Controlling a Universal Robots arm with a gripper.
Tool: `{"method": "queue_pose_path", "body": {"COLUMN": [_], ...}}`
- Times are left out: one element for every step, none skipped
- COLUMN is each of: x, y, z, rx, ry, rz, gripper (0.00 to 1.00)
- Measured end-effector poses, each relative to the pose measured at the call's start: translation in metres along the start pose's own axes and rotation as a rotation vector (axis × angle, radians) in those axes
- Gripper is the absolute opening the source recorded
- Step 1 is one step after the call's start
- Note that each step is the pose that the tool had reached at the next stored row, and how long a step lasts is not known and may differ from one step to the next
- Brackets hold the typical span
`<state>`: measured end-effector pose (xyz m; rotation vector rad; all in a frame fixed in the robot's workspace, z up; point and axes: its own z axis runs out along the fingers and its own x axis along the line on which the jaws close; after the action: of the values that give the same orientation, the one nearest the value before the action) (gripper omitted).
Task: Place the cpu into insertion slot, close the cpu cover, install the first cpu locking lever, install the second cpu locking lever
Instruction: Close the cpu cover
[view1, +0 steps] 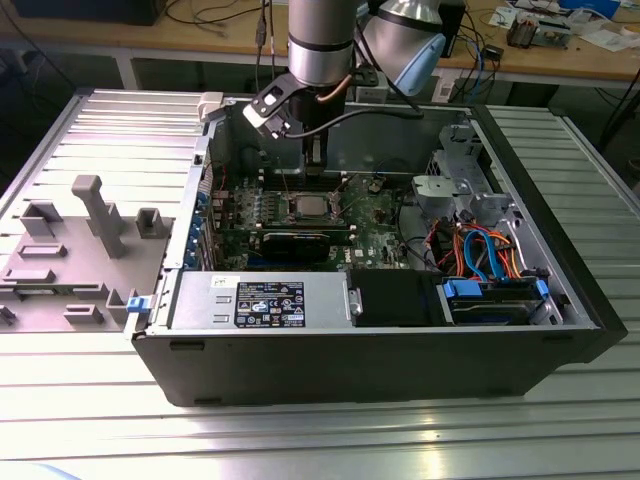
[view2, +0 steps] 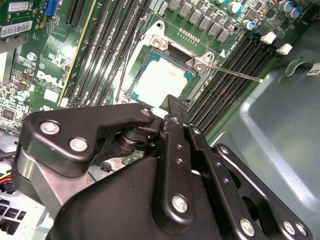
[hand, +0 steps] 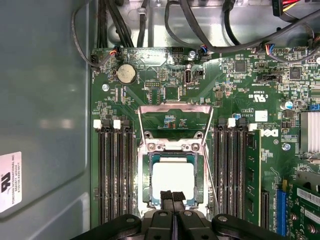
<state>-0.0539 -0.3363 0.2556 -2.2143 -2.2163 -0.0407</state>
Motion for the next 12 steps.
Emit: {"method": "queue_pose_path", "body": {"x": [0.0,0.0,0.0001,0.0001,0.0001,0.0001,0.0001,0.0002,0.0002,0.0002,0.0002,0.0002], "y": [0.0,0.0,0.0,0.0,0.0,0.0001,0.0001,0.0001,0.0001,0.0001,0.0001,0.0001], "z": [-0.0008,-0.0015,-0.0022,-0.003,-0.0037,-0.0046,-0.0052,-0.0063,-0.007,-0.0075,-0.0083,-0.0086], "rx": [0.0,0.0,0.0,0.0,0.0,0.0,0.0,0.0,0.0,0.0,0.0,-0.0001], "ry": [0.0,0.0,0.0001,0.0001,0.0001,0.0001,0.0001,0.0001,0.0001,0.0001,0.0001,0.0002], "rz": [0.0,0.0,0.0,0.0,0.0,0.0,0.0,0.0,0.0,0.0,0.0,0.0], "gripper": [0.11,0.11,0.11,0.11,0.11,0.11,0.11,0.11,0.11,0.11,0.11,0.11]}}
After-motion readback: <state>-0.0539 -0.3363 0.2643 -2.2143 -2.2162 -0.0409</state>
